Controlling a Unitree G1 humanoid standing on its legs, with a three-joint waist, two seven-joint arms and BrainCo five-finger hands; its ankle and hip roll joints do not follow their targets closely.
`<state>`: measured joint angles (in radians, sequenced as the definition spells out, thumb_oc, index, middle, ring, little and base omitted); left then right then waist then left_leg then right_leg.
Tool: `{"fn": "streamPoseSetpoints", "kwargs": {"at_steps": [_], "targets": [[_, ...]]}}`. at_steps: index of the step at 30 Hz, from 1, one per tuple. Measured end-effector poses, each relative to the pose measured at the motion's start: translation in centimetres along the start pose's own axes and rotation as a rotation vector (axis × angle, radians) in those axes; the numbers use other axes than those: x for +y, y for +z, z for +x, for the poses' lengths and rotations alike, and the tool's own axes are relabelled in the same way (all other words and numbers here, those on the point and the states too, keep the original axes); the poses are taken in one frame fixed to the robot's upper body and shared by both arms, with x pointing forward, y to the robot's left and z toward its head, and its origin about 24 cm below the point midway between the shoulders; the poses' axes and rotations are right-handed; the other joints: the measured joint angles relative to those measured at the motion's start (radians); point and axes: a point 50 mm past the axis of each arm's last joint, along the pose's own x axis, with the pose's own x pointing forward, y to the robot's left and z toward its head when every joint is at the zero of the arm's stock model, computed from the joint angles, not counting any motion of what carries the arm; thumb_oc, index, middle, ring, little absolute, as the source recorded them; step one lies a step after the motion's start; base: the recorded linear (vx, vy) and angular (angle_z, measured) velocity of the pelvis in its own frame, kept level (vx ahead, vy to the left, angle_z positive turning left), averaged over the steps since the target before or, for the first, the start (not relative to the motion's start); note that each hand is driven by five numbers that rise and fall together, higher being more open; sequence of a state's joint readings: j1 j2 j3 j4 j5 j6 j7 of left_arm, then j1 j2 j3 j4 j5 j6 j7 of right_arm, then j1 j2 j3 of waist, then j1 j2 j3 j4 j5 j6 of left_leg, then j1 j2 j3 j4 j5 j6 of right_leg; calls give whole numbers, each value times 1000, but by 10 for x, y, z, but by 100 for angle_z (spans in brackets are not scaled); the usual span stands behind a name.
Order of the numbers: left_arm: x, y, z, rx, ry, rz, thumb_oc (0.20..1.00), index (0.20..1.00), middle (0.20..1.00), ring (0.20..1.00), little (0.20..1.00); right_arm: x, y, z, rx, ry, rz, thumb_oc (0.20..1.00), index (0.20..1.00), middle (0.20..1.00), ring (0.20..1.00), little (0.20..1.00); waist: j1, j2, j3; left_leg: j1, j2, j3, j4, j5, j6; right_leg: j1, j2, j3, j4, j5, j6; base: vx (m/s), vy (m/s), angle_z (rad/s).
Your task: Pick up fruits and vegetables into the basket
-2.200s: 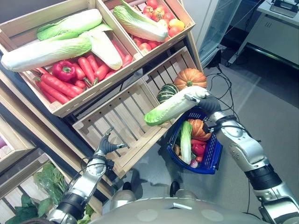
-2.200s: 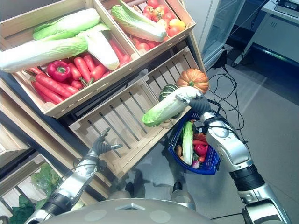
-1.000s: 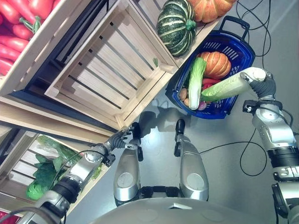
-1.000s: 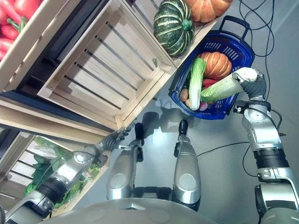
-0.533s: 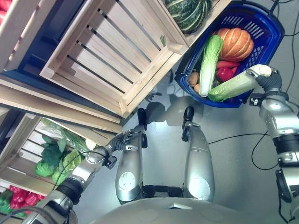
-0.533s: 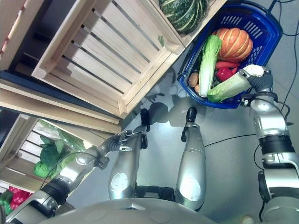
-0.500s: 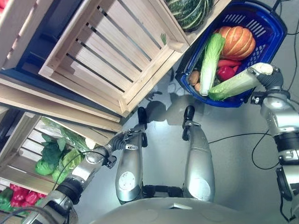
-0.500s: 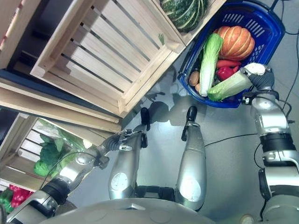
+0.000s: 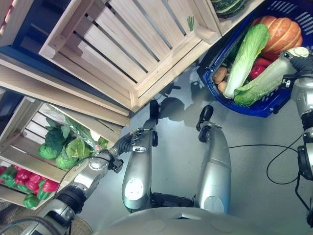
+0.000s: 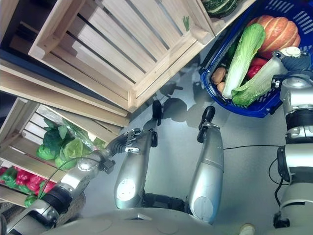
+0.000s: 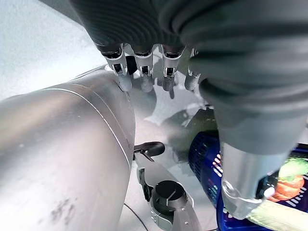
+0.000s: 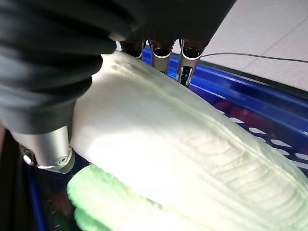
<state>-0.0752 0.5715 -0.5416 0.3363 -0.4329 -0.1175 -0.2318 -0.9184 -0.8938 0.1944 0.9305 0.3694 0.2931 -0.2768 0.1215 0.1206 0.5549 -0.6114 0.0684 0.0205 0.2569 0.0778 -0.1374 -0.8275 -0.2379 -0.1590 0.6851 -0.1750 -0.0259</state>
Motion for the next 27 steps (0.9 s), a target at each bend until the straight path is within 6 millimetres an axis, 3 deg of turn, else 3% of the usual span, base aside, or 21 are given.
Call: {"fn": "streamPoseSetpoints", "kwargs": {"at_steps": [7, 8, 19, 23, 27], "targets": [[-5, 7, 0, -53, -19, 25, 1000, 1000, 1000, 1000, 1000, -7, -3, 5, 54, -33, 6, 200, 200, 200, 200, 200, 30, 12, -8, -61, -4, -12, 23, 1, -2, -49, -13, -14, 26, -11, -6, -12, -58, 9], [-6, 8, 0, -61, -17, 28, 1000, 1000, 1000, 1000, 1000, -7, -4, 5, 59, -38, 4, 1000, 1000, 1000, 1000, 1000, 34, 12, -8, -68, -5, -13, 29, 1, -2, -56, -15, -13, 30, -11, -6, -15, -39, 3], [-8, 11, 1, -78, -29, 31, 1000, 1000, 1000, 1000, 1000, 7, -35, 2, 129, -88, -23, 1000, 1000, 1000, 1000, 1000, 41, 19, -12, -93, -17, -22, 59, -1, 0, -67, -32, -14, 45, -12, -4, -18, 41, 4], [-9, 2, 2, -45, -29, -2, 1000, 1000, 1000, 1000, 1000, 5, -43, -2, 79, -163, -26, 1000, 1000, 1000, 1000, 1000, 32, 20, -13, -28, -15, -20, 49, -8, 8, 7, -27, -17, 14, -5, 5, 13, 161, -3], [-7, -9, 2, 12, -26, -69, 1000, 1000, 1000, 1000, 1000, 7, -46, -14, -35, -234, 44, 1000, 1000, 1000, 1000, 1000, -3, 21, -14, 70, -12, -9, 18, -15, 19, 121, -15, -17, -55, 17, 28, 42, 165, -6]]}}
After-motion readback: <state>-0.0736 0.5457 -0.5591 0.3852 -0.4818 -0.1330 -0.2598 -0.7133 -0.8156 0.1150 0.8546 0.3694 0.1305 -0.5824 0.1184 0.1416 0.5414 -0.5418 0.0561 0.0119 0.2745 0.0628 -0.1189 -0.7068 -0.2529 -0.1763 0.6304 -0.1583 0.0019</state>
